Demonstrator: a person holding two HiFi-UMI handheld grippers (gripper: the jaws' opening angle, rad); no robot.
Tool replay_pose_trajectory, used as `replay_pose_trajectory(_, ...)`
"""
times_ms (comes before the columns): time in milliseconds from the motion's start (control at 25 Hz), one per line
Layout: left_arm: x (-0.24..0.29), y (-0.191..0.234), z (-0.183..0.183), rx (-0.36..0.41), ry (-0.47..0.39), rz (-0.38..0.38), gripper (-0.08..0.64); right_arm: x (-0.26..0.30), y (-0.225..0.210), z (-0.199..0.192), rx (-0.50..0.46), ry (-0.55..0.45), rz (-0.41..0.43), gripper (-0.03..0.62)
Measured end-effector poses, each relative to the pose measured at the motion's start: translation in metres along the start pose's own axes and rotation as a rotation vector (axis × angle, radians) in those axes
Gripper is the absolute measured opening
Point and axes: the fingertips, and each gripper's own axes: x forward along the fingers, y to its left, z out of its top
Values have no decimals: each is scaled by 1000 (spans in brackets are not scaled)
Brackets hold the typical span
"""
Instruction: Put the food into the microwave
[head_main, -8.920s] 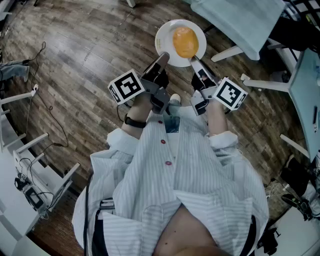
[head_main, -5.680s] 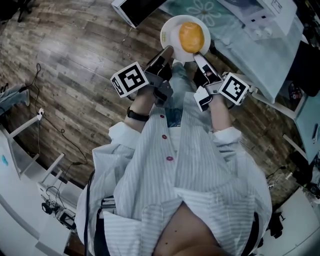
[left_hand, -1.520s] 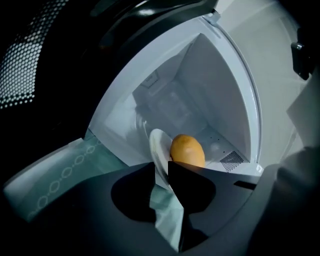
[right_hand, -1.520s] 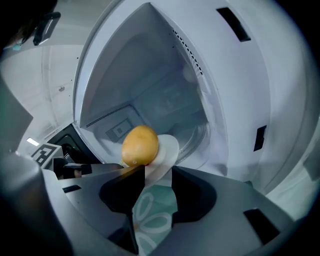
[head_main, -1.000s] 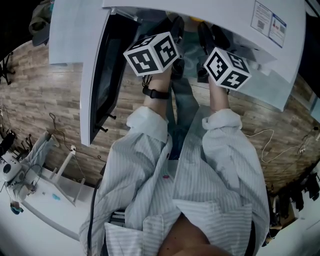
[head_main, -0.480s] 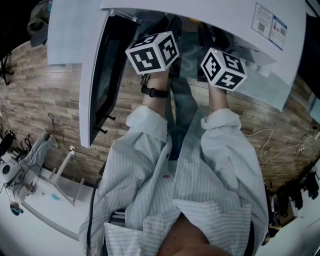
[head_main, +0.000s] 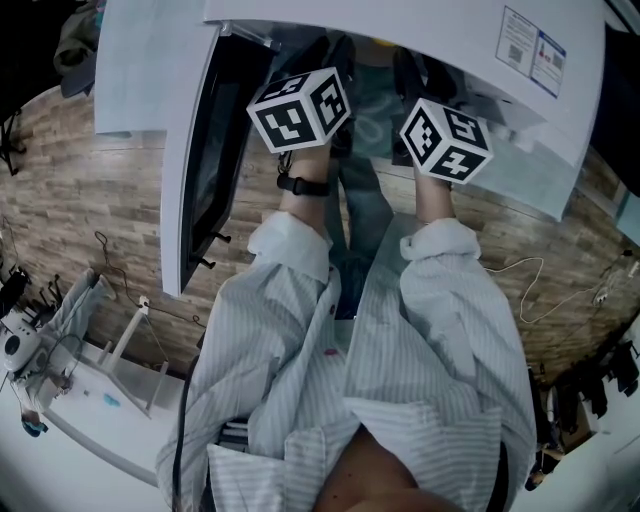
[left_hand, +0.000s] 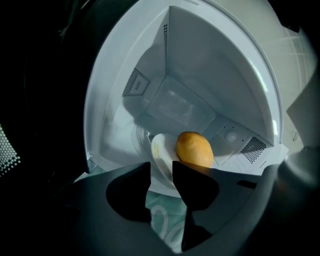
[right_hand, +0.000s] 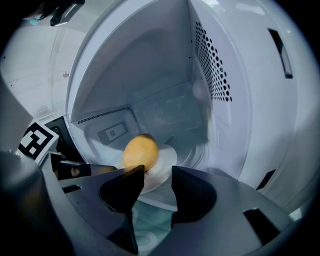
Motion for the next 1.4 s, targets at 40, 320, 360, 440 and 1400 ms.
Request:
replay_pose_trajectory(40,-2,1,1,3,-5,0,127,-1,1,1,2,-1,2,178)
replay_pose_trajectory(320,-16,-3,8,-23,-13,-48,127,-11,9,7,7,-2,24,178)
replay_pose_trajectory(360,-19,-6,8,-21,-13,-57,127,-13,12,8,10,-2,31,178)
replay_pose_trajectory(440,-26,-11,9,-18,-15,-79,127,-18,18,10,20,-2,50,178)
replay_pose_trajectory(1400,-149,-136,100,53,-215,-496,49,-120,118,104,-46,-142,350,48)
